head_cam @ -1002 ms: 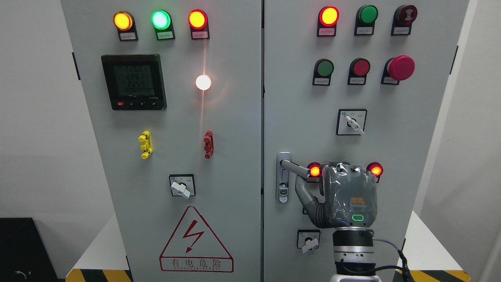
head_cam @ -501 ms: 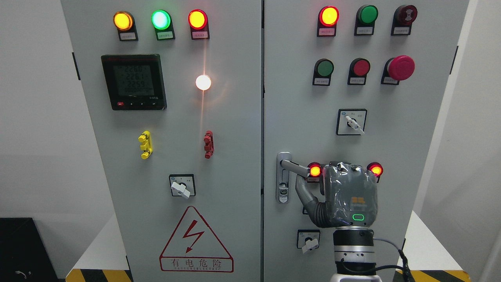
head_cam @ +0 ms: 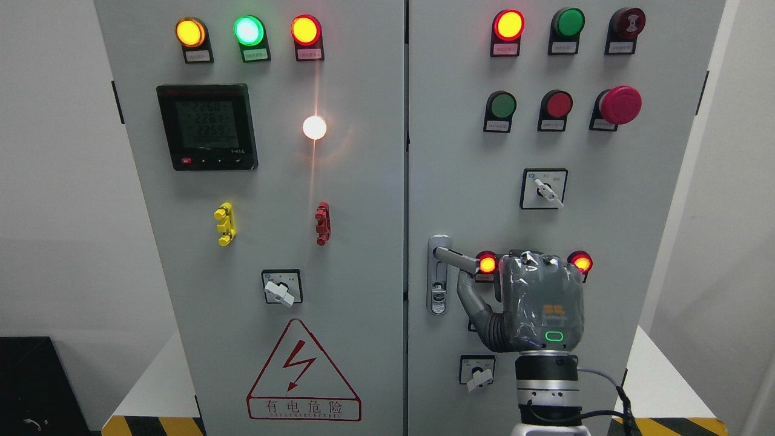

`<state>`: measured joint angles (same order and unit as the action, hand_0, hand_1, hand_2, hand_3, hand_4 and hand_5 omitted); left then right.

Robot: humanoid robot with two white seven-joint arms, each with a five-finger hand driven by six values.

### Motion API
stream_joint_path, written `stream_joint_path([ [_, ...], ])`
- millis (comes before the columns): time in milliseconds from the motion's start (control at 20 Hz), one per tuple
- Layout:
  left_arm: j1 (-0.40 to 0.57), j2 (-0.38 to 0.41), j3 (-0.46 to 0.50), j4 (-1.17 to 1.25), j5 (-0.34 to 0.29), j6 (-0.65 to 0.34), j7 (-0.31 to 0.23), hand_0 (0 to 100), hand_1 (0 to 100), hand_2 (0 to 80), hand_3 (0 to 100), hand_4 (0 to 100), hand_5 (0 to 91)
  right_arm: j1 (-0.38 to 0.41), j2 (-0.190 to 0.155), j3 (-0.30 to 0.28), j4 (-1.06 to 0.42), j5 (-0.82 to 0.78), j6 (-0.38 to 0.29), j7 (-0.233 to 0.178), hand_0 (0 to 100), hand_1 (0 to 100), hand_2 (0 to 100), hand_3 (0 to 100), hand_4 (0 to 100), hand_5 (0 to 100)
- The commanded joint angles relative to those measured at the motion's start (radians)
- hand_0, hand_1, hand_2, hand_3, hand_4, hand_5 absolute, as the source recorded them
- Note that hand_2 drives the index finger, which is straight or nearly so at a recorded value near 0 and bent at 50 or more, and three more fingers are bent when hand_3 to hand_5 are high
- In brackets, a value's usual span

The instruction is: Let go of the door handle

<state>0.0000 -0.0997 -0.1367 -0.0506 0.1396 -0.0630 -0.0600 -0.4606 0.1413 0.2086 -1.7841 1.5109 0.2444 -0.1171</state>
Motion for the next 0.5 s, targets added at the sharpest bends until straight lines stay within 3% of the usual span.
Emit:
stream_joint_path([
  [0,0.020,0.000,-0.001,0.000,0.000,0.000,0.000,12,56,0.0,0,0,0.0,0.011,0.000,0.002,-0.009,-0.001,-0.001,-0.003,47,38,98,100,97,100],
  [200,0.020,0.000,-0.001,0.000,0.000,0.000,0.000,12,56,0.0,0,0,0.0,0.034,-0.002,0.003,-0.024,-0.001,-0.004,-0.003,47,38,95,100,98,100],
  [451,0.020,0.000,-0.001,0.000,0.000,0.000,0.000,12,56,0.0,0,0,0.0,0.089,-0.006,0.003,-0.069,-0.001,-0.010,-0.016,47,38,84,100,92,96],
])
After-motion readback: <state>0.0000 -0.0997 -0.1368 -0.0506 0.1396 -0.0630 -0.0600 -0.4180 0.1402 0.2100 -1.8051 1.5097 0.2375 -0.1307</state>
